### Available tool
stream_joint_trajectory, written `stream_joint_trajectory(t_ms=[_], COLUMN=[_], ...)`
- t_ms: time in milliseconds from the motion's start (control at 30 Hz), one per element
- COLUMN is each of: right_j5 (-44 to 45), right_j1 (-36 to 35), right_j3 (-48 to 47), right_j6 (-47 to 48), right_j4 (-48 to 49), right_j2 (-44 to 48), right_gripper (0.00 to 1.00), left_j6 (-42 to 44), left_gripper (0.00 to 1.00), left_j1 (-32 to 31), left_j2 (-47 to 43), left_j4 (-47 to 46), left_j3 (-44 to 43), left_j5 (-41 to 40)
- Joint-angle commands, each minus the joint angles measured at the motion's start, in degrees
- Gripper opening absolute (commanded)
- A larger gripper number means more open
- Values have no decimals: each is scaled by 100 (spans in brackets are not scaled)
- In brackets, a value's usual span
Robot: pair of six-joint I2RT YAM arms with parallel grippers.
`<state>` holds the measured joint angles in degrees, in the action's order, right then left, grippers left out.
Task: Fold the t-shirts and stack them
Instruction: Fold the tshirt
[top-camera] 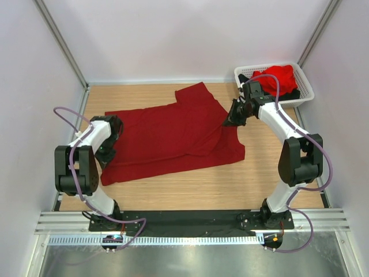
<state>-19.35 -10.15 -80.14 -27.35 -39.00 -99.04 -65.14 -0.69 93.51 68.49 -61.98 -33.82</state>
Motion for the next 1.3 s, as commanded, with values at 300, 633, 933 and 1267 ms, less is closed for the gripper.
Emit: stream_joint_trajectory(t_ms=[300, 633, 933, 1267], right_j5=[318, 283, 257, 292], right_j1=[-22, -13, -13, -13], right_j3=[-406, -134, -204, -283], right_j6=[-94, -174, -279, -244], right_j4=[156, 525, 675, 666], right_j2=[113, 131, -18, -185], right_gripper=[1, 1, 1, 1], left_j6=[318, 283, 169, 283], left_gripper=[4, 5, 5, 13], left_j1=[42, 42, 42, 42], left_j2=[413, 650, 765, 932], left_j4=[-107, -169, -274, -310], left_j3=[-280, -324, -377, -561], left_j5=[-186, -212, -142, -212])
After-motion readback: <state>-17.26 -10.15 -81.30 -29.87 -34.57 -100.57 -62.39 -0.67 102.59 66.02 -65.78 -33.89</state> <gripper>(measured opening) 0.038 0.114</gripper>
